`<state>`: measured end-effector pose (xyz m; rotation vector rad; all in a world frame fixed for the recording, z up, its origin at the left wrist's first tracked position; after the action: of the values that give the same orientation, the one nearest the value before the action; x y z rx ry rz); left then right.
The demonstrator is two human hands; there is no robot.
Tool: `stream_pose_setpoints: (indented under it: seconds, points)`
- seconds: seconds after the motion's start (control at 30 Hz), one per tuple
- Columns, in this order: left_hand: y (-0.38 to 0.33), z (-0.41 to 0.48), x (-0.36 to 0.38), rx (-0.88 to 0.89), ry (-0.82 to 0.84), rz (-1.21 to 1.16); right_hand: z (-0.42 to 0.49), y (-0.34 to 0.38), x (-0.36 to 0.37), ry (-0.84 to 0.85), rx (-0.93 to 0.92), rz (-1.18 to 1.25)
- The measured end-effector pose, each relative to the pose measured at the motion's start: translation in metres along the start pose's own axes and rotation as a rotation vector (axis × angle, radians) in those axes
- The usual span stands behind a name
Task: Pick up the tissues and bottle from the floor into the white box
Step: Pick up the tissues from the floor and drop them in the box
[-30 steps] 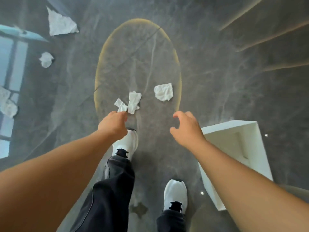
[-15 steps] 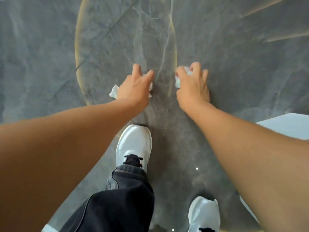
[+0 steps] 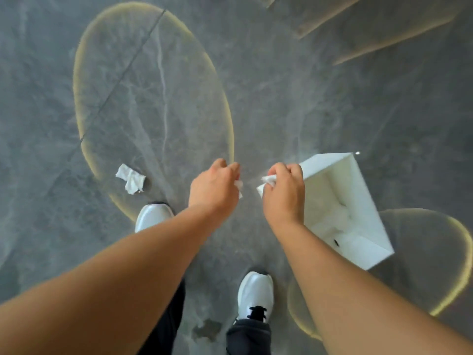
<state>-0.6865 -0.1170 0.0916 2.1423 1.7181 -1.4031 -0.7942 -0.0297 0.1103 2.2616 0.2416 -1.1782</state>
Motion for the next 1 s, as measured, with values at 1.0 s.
stream_pose_setpoints:
  seconds: [1.0]
  points:
    - [0.209, -0.199, -0.164, -0.621, 0.078, 0.050, -0.144, 0.203, 0.062, 0.601, -0.165, -0.182]
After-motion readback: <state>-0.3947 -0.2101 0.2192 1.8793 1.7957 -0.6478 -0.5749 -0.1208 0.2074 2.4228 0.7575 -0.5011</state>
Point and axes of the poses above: each hand's wrist, its own z-axis towards the middle knuckle, its own x-axis out of the palm, y = z × x, the point moved 1 cm from there along z, towards the middle knuckle, and after that the axes turned 5 degrees about y, right-handed, at the moved point
